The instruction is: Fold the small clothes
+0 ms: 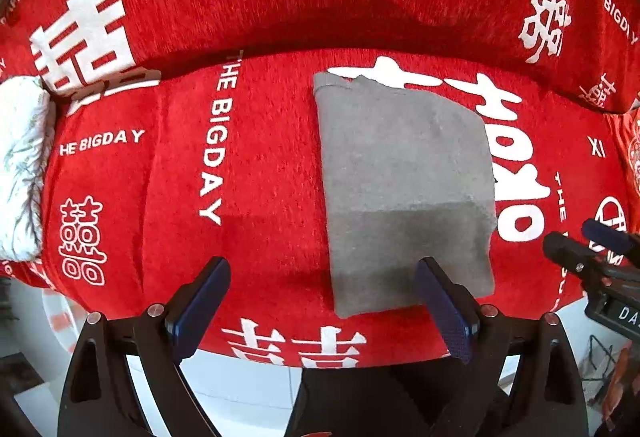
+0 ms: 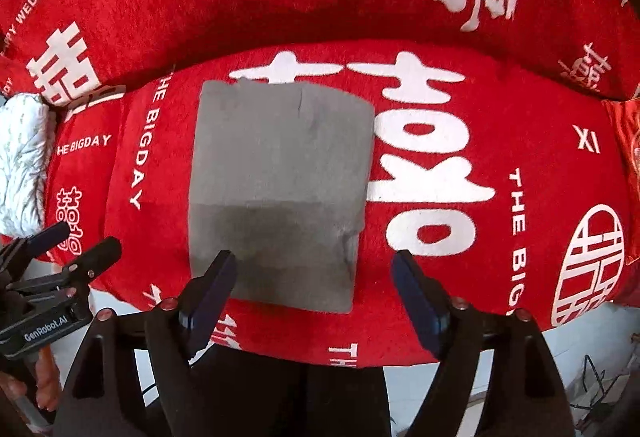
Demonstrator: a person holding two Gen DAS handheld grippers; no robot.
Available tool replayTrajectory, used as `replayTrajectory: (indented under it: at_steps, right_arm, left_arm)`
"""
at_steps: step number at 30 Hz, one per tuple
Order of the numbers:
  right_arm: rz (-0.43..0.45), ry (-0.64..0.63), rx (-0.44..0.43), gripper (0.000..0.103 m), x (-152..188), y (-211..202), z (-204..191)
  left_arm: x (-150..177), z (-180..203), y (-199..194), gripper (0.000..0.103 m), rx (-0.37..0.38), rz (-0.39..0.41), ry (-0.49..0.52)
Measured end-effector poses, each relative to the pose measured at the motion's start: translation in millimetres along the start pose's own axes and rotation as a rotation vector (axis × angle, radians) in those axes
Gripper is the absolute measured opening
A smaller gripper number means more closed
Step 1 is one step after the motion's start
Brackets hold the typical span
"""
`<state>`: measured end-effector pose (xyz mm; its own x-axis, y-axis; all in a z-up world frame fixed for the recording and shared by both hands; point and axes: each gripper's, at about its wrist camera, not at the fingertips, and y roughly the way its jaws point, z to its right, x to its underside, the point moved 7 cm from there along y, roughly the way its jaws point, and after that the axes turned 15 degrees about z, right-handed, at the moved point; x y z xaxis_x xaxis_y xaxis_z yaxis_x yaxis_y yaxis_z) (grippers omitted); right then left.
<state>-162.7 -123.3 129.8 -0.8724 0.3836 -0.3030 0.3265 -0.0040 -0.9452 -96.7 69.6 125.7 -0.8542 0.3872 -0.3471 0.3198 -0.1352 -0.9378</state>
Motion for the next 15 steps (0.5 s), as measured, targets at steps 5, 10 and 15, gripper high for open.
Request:
replayTrajectory:
  at_steps: [5,10,15]
  right_arm:
    - [0.04,-0.002,0.035,0.103,-7,-8,4]
    - [0.049,-0.011,0.038,0.103,-9,-14,3]
    - [0.043,-0.004,0.035,0.103,-11,-17,2]
  left_arm:
    - [-1,-1,-5,0.094,-0.009,0.006,-0.008]
    - [-3,-2,-9,0.094,-0.025,0.018,-0.013]
    - [-8,-4,-16,0.094,-0.04,0.035,-0.025]
